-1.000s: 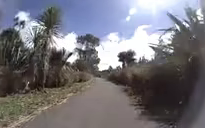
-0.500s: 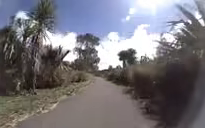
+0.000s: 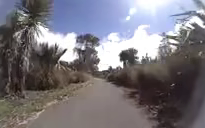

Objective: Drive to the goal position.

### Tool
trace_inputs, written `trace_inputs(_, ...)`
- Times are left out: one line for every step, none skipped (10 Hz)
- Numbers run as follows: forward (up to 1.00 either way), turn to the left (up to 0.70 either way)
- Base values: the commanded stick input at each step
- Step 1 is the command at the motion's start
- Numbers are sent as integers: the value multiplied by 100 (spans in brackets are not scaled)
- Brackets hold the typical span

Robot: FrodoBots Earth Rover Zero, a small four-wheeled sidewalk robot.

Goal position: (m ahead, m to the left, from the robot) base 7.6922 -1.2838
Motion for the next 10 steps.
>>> trace_inputs(85,0)
trace_inputs(85,0)
trace_inputs(85,0)
trace_inputs(85,0)
trace_inputs(85,0)
trace_inputs(85,0)
trace_inputs(85,0)
trace_inputs(85,0)
trace_inputs(85,0)
trace_inputs(85,0)
